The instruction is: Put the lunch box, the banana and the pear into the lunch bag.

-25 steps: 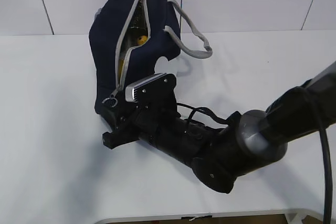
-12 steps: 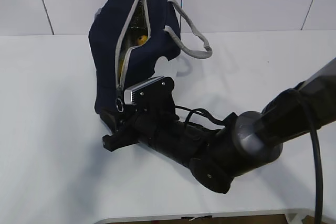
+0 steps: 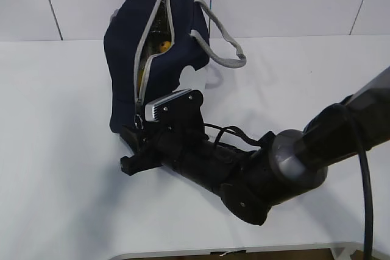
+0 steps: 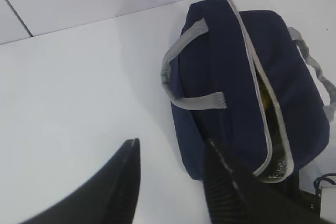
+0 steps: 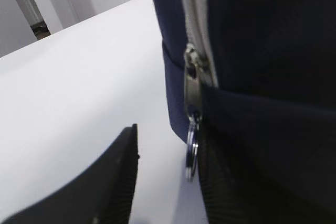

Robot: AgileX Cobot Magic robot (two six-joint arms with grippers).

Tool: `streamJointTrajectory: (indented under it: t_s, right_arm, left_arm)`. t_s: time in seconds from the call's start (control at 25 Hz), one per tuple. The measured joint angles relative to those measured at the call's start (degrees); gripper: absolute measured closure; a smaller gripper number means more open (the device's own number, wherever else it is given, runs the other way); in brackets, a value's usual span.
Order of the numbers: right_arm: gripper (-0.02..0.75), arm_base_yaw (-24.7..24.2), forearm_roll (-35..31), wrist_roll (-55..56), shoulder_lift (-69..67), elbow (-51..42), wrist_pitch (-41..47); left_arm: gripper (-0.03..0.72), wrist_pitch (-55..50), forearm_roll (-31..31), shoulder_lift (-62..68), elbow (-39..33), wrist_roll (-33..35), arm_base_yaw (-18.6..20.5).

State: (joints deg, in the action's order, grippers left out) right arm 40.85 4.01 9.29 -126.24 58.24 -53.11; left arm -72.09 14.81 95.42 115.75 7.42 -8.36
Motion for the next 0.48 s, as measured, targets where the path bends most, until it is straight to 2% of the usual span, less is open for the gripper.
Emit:
streamJointTrajectory:
  t_s: [0.2, 0.48]
  right_arm:
    - [0.496, 0.0, -0.49, 0.0, -0.37, 0.0, 0.37]
    - [0.507, 0.0, -4.01, 0.0, -0.41, 0.0, 0.37]
  left_arm:
    - [0.4, 0.0, 0.0, 0.0, 0.0, 0.0, 0.0]
    - [0.4, 0.0, 0.0, 0.0, 0.0, 0.0, 0.0]
